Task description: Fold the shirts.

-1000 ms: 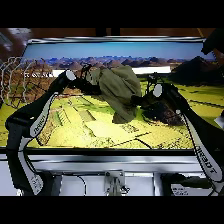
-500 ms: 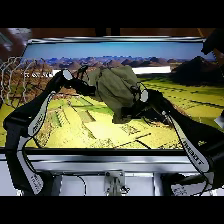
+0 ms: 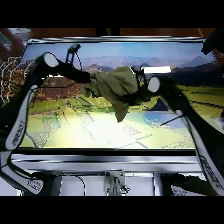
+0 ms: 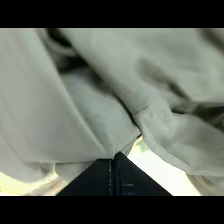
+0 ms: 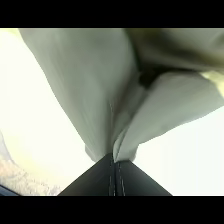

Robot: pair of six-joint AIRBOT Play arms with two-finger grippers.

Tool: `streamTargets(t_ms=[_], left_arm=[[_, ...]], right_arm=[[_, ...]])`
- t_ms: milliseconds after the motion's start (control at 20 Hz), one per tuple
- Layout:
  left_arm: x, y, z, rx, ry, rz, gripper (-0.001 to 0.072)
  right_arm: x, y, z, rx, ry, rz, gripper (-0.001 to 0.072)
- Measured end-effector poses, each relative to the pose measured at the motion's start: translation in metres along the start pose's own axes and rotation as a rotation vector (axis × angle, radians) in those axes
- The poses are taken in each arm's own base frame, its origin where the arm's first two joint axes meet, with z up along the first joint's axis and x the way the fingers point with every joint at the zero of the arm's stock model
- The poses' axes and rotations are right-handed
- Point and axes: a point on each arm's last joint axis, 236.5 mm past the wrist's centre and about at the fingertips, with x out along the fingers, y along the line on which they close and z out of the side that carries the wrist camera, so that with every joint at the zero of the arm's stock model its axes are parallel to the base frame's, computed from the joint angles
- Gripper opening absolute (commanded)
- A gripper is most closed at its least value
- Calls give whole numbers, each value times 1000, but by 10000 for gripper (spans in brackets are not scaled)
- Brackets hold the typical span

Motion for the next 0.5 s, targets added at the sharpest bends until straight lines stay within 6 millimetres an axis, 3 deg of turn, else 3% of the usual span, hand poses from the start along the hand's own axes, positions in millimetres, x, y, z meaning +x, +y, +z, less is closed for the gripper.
streamTargets(t_ms=[200, 350, 500], left_arm=[[-119, -71, 36, 160, -175, -5, 58], [-188, -109, 22, 269, -202, 28, 58], [-222, -105, -5, 295, -136, 126, 58]], right_arm=[[-148, 26, 56, -146, -321, -56, 81], [-252, 37, 58, -203, -522, -110, 80], [-319, 27, 45, -205, -645, -204, 80]])
